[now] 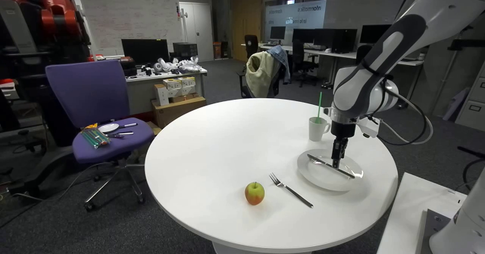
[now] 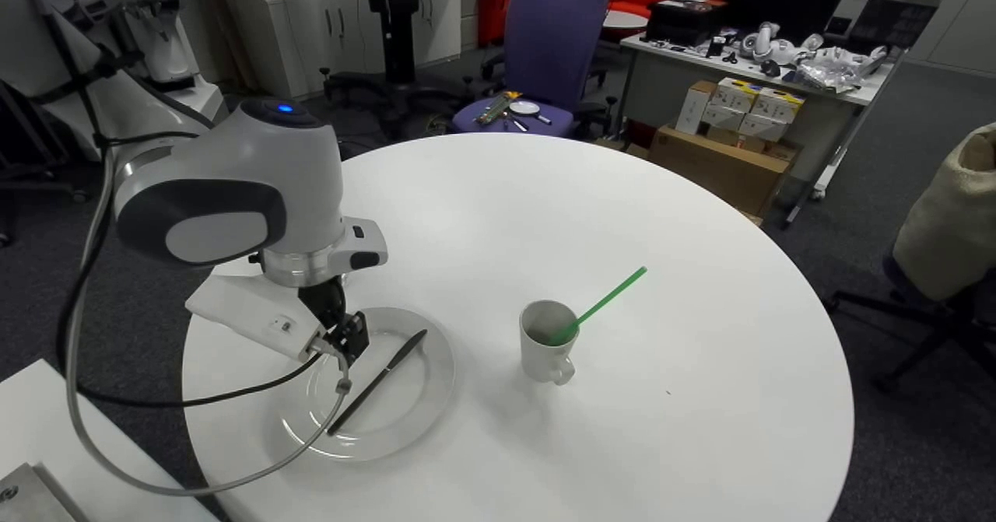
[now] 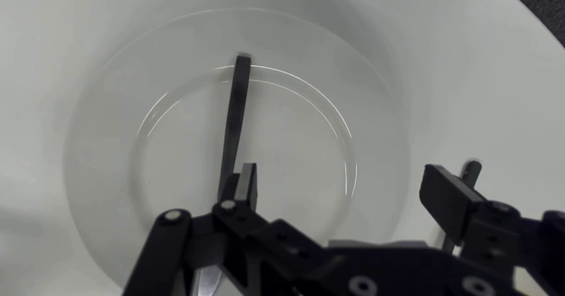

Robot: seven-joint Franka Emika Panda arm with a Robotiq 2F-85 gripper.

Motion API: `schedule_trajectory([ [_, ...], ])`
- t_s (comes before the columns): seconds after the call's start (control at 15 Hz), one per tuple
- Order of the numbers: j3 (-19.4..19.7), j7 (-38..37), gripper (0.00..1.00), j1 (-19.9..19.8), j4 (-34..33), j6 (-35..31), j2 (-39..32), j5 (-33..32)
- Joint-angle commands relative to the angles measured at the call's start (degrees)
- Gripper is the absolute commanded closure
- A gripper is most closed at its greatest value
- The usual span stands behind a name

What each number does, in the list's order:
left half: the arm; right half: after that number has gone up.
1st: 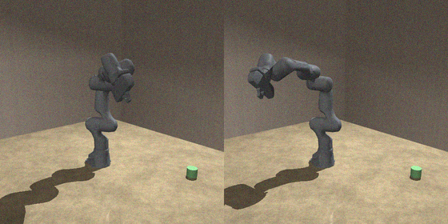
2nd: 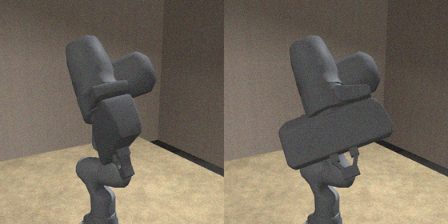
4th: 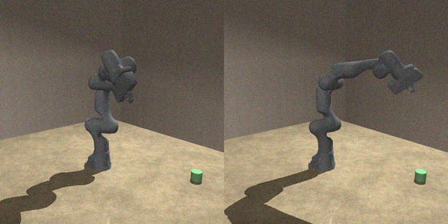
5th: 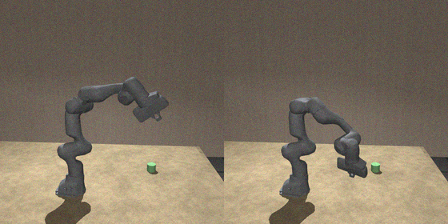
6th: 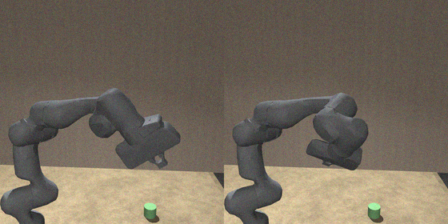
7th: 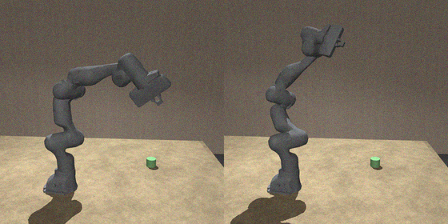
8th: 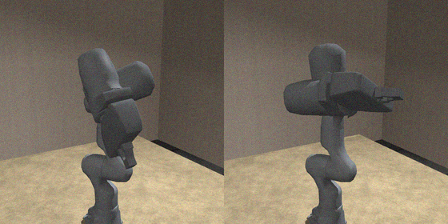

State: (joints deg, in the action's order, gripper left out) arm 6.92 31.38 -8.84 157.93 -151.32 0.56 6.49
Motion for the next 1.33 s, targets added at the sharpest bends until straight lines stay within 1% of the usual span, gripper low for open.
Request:
schedule_trajectory([
  [0.0, -0.76, -1.10, 0.00, 1.71, 0.03, -1.80, -0.73, 1.56],
  [0.27, -5.23, -3.67, 0.00, 6.02, -0.02, -5.35, -2.40, 10.14],
  [0.4, -8.12, -6.94, 0.00, 8.09, -0.06, -9.00, -3.49, 15.09],
  [0.47, -9.53, -9.32, 0.00, 9.06, -0.21, -10.76, -4.37, 16.33],
  [0.6, -11.65, -13.16, 0.00, 10.41, -0.83, -12.29, -5.96, 16.04],
  [0.73, -12.84, -17.25, 0.00, 11.17, -1.13, -13.18, -7.34, 13.86],
  [0.87, -13.38, -20.42, 0.00, 11.47, -1.46, -13.44, -8.28, 12.49],
  [1.07, -14.22, -22.68, 0.00, 10.86, -2.79, -13.27, -9.47, 13.56],
  [1.27, -13.39, -25.83, 0.00, 11.13, -4.88, -13.30, -11.27, 11.59],
])
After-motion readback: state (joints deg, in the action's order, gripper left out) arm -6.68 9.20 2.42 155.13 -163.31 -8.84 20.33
